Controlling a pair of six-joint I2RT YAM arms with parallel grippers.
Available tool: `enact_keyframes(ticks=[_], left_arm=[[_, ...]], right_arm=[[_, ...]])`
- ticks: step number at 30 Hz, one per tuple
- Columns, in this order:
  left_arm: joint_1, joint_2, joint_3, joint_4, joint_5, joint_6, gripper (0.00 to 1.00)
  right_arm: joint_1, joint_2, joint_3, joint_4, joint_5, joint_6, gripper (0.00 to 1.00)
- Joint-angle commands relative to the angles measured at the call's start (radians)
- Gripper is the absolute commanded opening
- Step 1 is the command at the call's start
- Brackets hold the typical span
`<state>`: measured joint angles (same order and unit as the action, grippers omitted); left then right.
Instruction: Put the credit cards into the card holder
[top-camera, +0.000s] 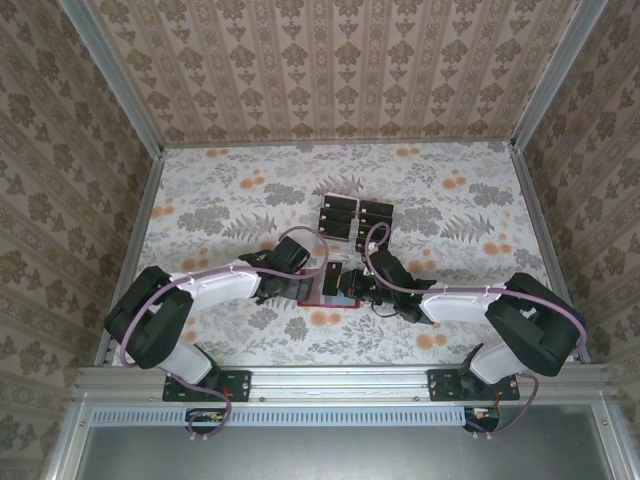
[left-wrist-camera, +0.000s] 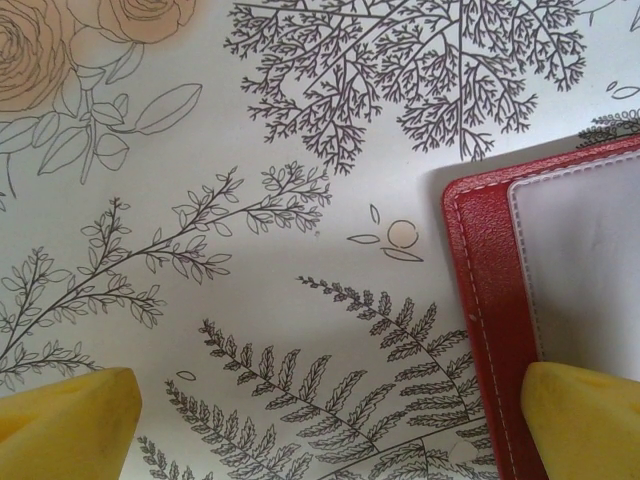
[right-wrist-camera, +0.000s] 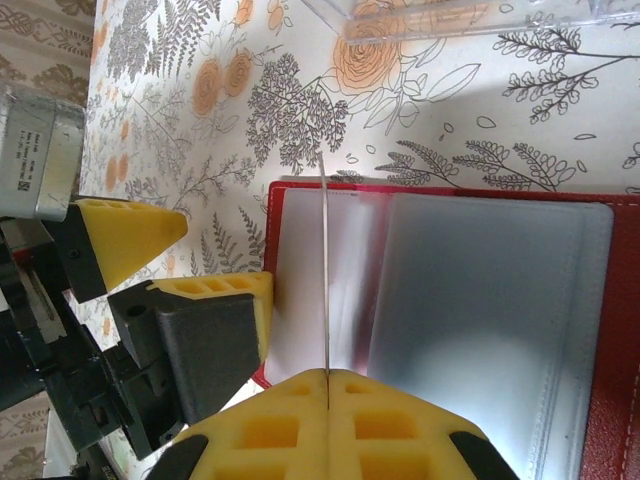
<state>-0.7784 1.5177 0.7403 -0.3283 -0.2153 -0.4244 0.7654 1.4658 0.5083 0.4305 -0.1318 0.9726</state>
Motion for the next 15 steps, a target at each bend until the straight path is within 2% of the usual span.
enact_keyframes(ticks=[1, 8, 15], left_arm=[[-0.006, 0.014, -0.011, -0.013, -0.025, -0.016, 1.00], [-0.006, -0.032, 0.010, -0.044, -0.044, -0.010, 1.00], [-0.015, -0.082, 0.048, -0.048, -0.008, 0.010, 1.00]], right_arm=[[-0.004, 0.006, -0.022, 0.042, 0.015, 0.006, 0.00], [-0.004, 0.004, -0.038, 0.056, 0.022, 0.011, 0.00], [-0.005, 0.006, -0.034, 0.056, 0.015, 0.006, 0.00]])
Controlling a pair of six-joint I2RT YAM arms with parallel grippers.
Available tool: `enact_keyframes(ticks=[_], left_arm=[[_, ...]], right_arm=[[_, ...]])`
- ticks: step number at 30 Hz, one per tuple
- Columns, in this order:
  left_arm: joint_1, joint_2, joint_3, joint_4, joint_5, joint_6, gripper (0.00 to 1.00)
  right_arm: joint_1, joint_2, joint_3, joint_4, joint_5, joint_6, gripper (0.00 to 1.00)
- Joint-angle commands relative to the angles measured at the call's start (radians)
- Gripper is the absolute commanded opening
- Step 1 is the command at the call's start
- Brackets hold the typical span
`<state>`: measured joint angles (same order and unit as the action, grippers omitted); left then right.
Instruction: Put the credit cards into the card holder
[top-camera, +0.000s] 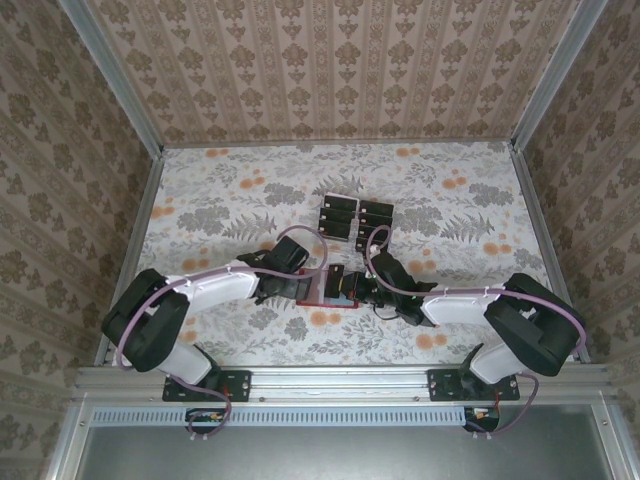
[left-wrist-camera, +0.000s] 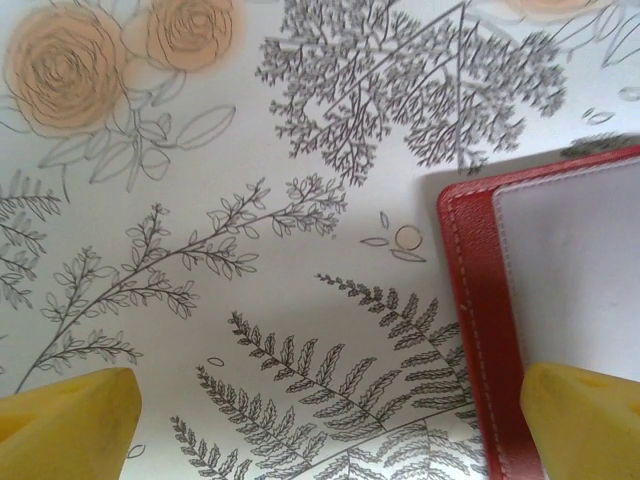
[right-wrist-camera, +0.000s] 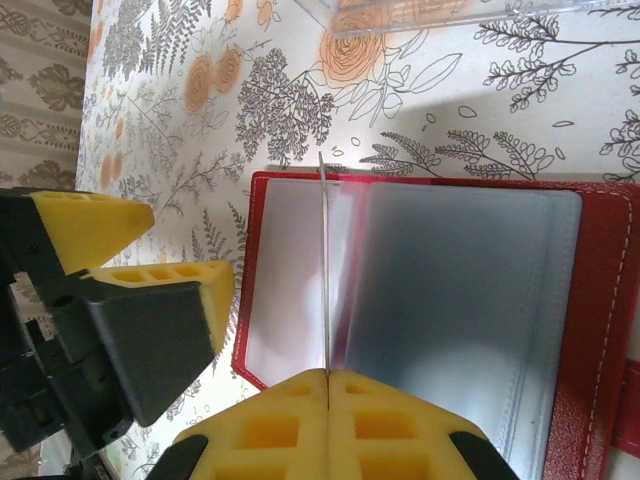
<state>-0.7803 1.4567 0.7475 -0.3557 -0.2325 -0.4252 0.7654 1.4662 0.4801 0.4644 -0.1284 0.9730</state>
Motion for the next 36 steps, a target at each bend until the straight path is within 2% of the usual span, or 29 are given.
enact_keyframes(ticks=[1, 8, 17, 36], left_arm=[[-0.016, -0.020, 0.043, -0.016, 0.012, 0.015, 1.00], [-0.040, 0.022, 0.029, 0.031, 0.033, 0.029, 1.00], [-0.041, 0.043, -0.006, 0.016, -0.027, -0.012, 1.00], [-0.037, 0.080, -0.031, 0.001, -0.048, -0.045, 1.00]], right_arm=[[-0.005, 0.007, -0.006, 0.023, 0.011, 0.006, 0.00], [-0.005, 0.024, -0.006, 0.036, 0.004, 0.010, 0.00], [-0.005, 0.049, -0.009, 0.066, -0.010, 0.021, 0.00], [-0.005, 0.105, -0.033, 0.142, -0.046, 0.059, 0.00]])
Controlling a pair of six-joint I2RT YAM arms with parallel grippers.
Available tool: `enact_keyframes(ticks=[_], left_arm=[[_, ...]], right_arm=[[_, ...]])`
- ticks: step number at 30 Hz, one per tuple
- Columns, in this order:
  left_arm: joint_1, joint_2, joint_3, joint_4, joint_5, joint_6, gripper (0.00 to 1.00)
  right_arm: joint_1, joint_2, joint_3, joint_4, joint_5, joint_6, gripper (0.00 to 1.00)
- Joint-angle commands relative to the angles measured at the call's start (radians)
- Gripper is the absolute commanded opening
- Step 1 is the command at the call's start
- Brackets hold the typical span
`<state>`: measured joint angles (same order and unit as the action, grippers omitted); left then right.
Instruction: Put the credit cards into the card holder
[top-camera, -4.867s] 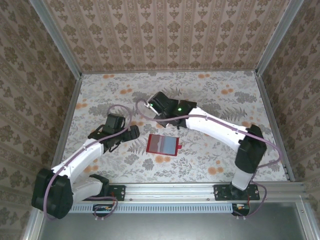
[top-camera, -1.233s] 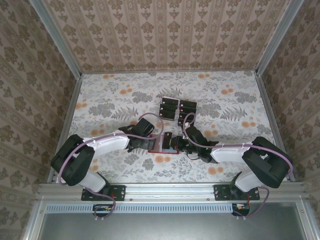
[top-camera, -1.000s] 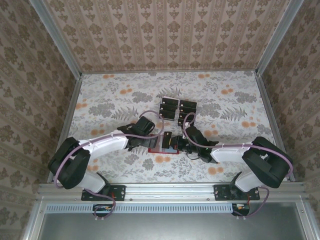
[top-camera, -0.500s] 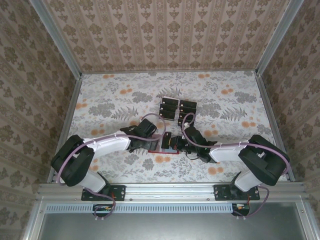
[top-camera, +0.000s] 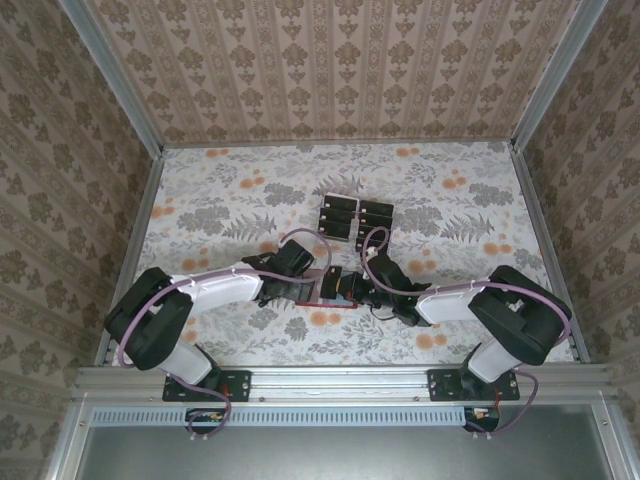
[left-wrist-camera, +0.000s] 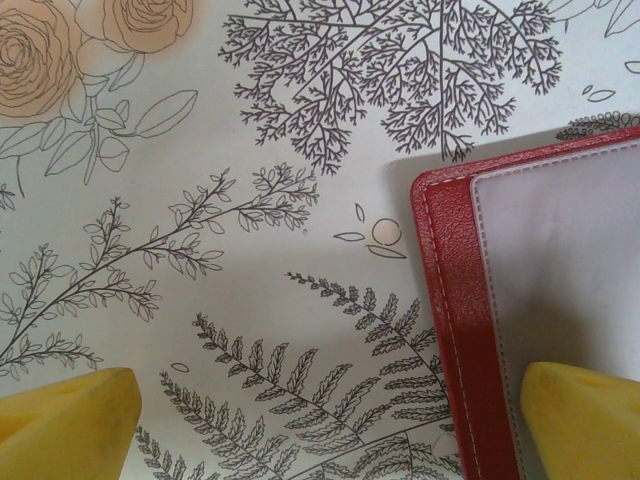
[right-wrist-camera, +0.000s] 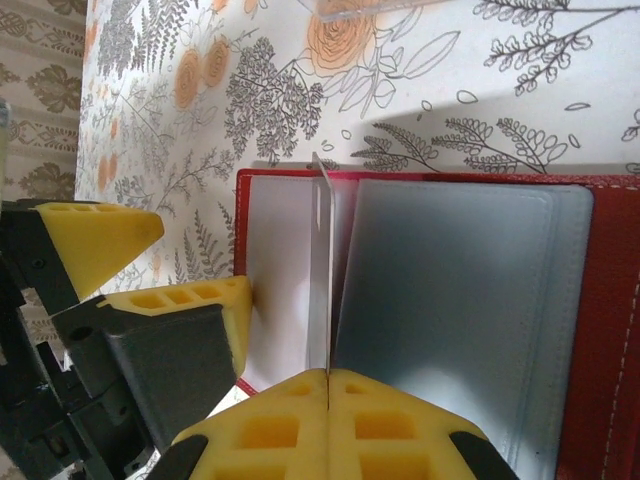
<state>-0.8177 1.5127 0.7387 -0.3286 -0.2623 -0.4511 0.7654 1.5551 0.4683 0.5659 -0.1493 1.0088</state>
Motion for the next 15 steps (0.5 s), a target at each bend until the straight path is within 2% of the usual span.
enact_keyframes(ticks=[1, 15], left_arm=[[0.001, 0.026, -0.024, -0.024, -0.018, -0.019, 1.00], [0.003, 0.033, -0.035, -0.010, -0.015, -0.025, 1.00]], right_arm=[[-0.005, 0.018, -0.023, 0.046, -0.026, 0.026, 0.00], [0.001, 0.029, -0.057, 0.085, -0.043, 0.069, 0.00]])
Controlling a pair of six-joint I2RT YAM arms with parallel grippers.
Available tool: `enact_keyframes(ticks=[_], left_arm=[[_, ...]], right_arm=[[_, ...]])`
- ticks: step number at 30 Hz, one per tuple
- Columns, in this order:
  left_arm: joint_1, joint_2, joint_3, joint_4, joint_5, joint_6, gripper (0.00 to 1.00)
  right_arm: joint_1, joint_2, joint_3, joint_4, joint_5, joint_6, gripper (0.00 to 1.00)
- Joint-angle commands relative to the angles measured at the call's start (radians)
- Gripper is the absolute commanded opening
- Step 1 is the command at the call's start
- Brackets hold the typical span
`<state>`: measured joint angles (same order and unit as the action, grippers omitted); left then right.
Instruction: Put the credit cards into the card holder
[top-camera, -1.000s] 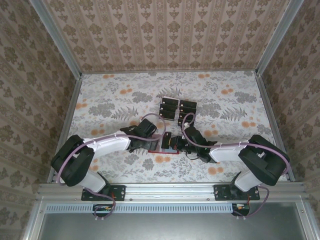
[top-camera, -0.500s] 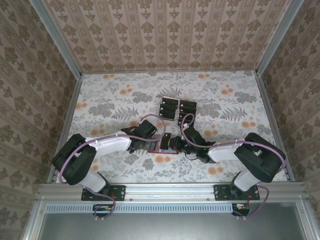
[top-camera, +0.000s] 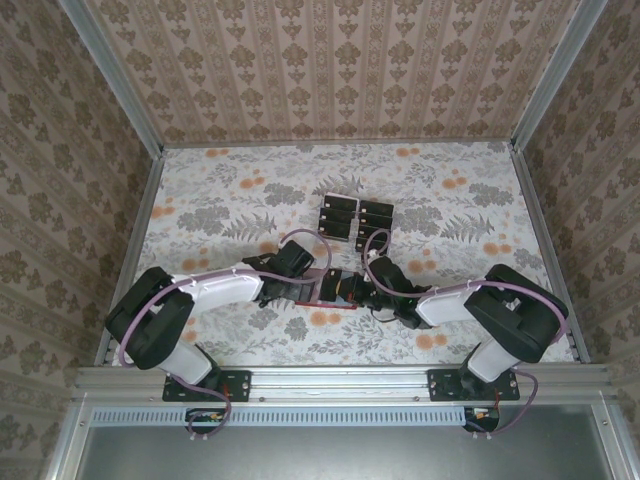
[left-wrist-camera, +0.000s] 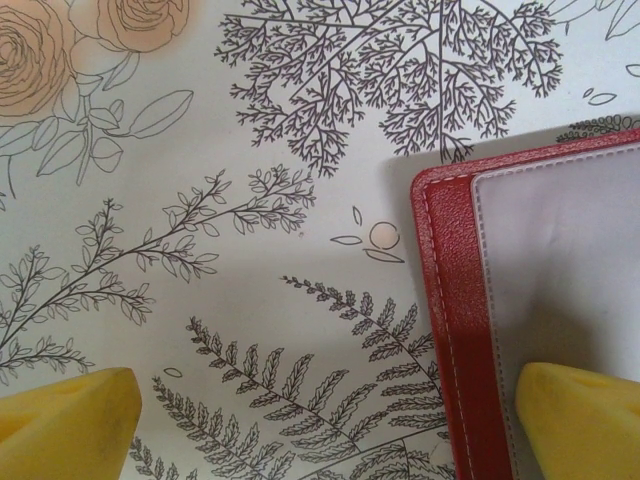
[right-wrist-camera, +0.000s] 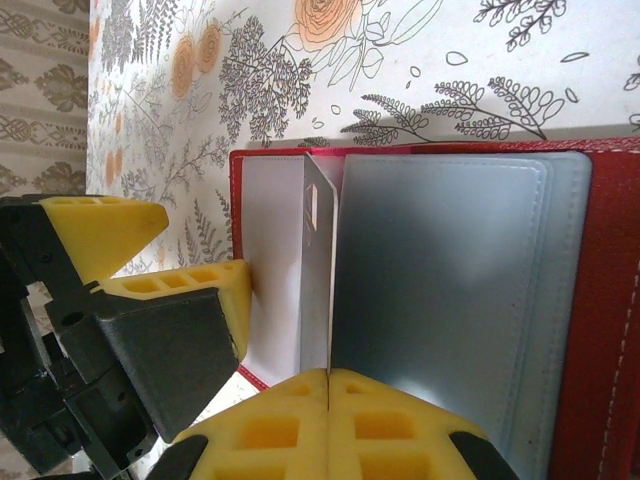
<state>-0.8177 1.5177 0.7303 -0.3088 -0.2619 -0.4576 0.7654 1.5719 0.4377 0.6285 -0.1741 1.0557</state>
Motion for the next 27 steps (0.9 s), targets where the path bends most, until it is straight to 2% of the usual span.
enact_keyframes(ticks=[1, 27], left_arm=[[0.003, 0.028, -0.026, -0.030, -0.015, -0.018, 1.00], [0.008, 0.048, -0.032, -0.013, -0.007, -0.017, 1.00]], right_arm=[[0.001, 0.013, -0.031, 0.026, -0.016, 0.027, 0.00], [0.005, 0.087, -0.021, 0.074, -0.027, 0.072, 0.00]])
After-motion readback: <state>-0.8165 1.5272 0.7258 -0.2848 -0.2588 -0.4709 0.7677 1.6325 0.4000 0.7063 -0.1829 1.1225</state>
